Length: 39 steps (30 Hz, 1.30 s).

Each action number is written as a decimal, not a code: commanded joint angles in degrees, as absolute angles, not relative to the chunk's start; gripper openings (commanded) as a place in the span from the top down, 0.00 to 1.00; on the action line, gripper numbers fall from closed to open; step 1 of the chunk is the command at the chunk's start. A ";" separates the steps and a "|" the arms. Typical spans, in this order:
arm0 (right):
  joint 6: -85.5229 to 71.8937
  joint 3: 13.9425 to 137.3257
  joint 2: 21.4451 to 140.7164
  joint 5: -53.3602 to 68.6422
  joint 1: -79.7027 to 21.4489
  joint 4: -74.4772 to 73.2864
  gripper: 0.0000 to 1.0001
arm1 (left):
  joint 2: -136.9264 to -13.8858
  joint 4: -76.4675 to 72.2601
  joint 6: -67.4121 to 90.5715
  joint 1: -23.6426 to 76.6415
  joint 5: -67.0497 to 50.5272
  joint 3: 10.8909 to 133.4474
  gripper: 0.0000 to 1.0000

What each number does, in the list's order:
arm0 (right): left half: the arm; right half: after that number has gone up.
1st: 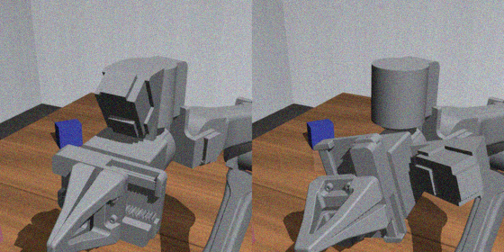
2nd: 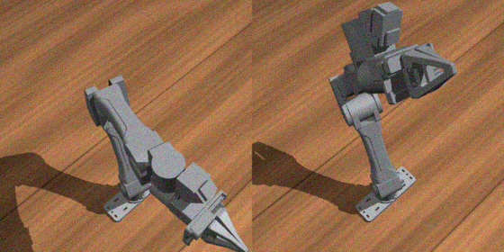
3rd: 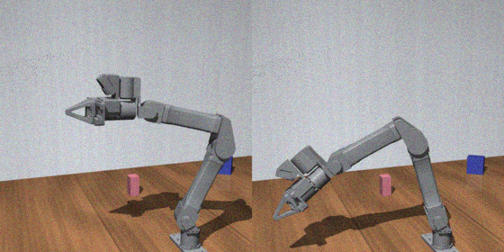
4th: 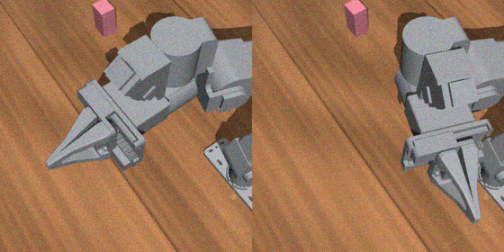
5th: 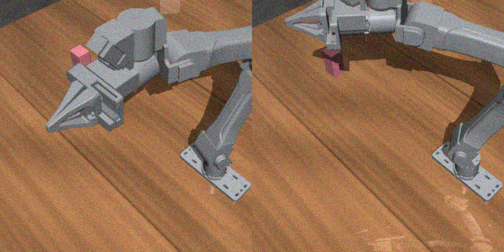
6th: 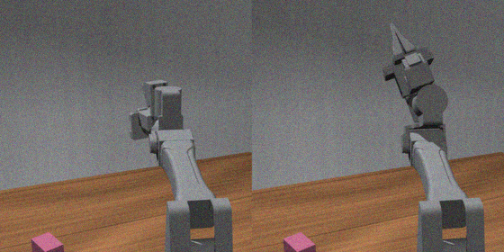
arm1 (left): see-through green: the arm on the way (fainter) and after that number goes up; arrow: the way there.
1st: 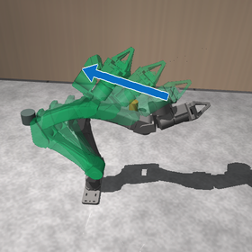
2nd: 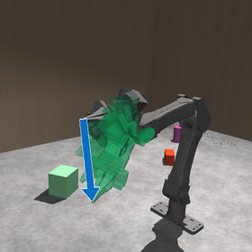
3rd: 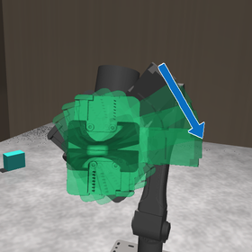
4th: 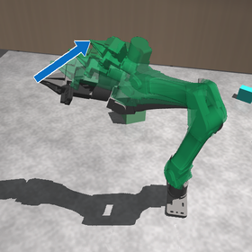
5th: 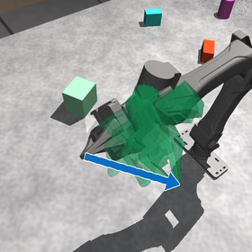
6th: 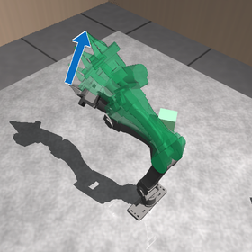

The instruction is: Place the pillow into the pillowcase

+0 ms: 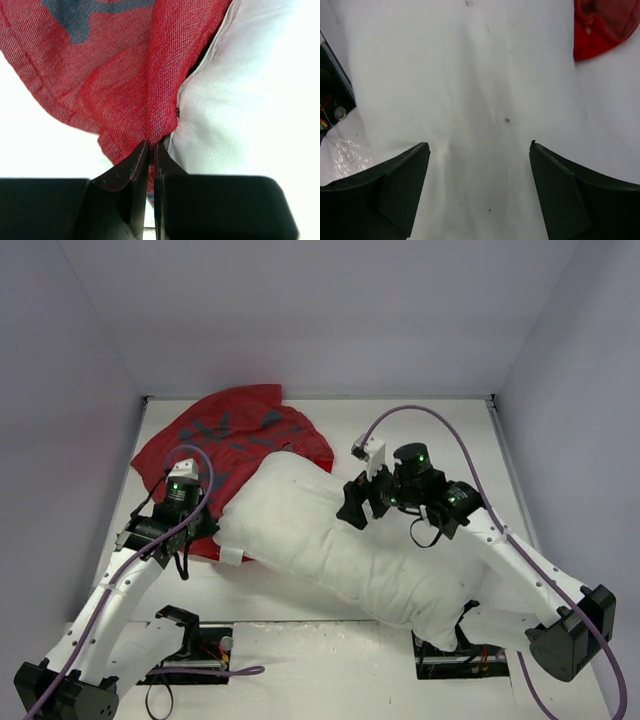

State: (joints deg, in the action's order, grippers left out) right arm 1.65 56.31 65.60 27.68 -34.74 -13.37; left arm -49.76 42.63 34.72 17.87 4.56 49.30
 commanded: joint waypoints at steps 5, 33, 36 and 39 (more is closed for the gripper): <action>8.17 75.05 72.83 30.85 -43.66 -11.08 0.22 | -48.43 41.31 35.59 17.49 4.31 50.62 0.98; 0.00 73.39 101.52 4.48 -50.99 11.34 1.00 | -45.18 46.76 31.55 17.75 -6.95 56.34 1.00; -0.62 74.70 99.23 5.71 -50.10 11.34 1.00 | -46.31 46.67 31.03 17.75 -7.47 57.12 1.00; -0.62 76.02 99.40 7.03 -50.18 11.34 1.00 | -47.90 46.50 31.03 17.75 -8.87 59.31 1.00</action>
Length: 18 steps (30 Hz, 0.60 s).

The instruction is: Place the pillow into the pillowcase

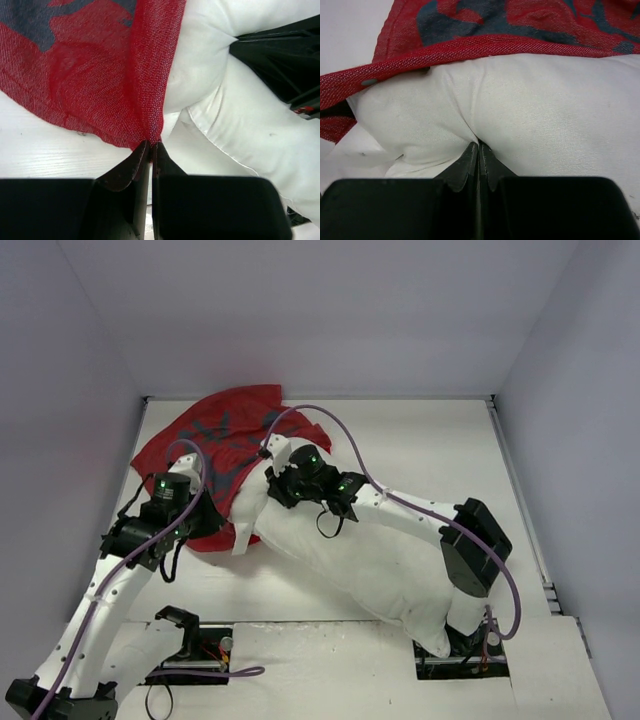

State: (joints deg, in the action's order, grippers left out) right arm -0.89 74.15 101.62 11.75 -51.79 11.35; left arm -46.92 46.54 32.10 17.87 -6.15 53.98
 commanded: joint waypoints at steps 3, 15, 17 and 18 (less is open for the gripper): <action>-1.05 76.46 101.86 8.52 -51.06 11.25 1.00 | -49.83 46.84 30.59 17.75 -13.52 63.87 1.00; -6.77 72.69 106.78 15.55 -53.52 19.16 1.00 | -50.01 42.38 45.34 28.92 -15.11 61.71 1.00; -8.08 72.07 107.40 16.61 -53.61 20.12 1.00 | -50.44 39.82 47.88 29.27 -16.43 60.91 1.00; -8.35 71.98 107.49 16.70 -53.61 20.47 1.00 | -50.54 39.47 48.77 29.70 -17.04 60.47 1.00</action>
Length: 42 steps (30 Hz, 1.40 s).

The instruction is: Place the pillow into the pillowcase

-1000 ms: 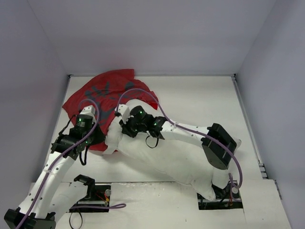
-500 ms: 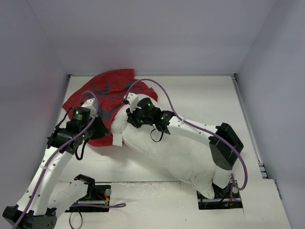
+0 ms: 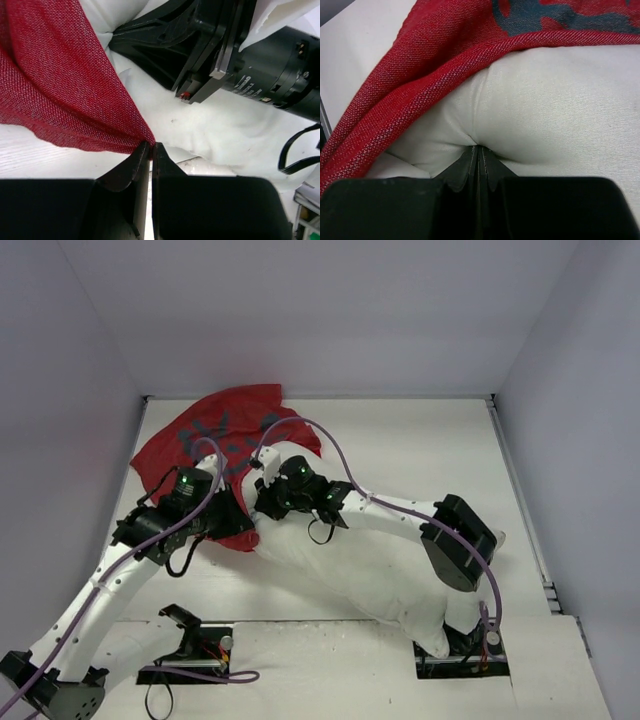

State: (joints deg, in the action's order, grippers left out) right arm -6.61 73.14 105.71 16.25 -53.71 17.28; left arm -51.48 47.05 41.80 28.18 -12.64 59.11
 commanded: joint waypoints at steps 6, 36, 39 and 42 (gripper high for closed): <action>-6.68 74.79 106.09 14.60 -53.53 20.74 1.00 | -44.30 39.02 50.63 33.84 -16.26 55.98 1.00; 1.58 73.21 87.09 15.29 -41.67 15.64 0.52 | -78.55 45.35 22.60 13.10 0.01 84.02 0.42; 1.06 73.39 88.42 16.26 -41.13 15.56 0.51 | -81.73 45.53 19.35 11.52 -2.81 84.46 0.42; 0.70 72.60 88.94 16.70 -40.96 15.56 0.51 | -84.11 46.49 17.06 10.28 -5.18 84.20 0.42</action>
State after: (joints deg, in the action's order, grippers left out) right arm 1.32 72.66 89.06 14.83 -40.91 12.51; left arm -84.86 46.59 22.31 11.46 -1.28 80.99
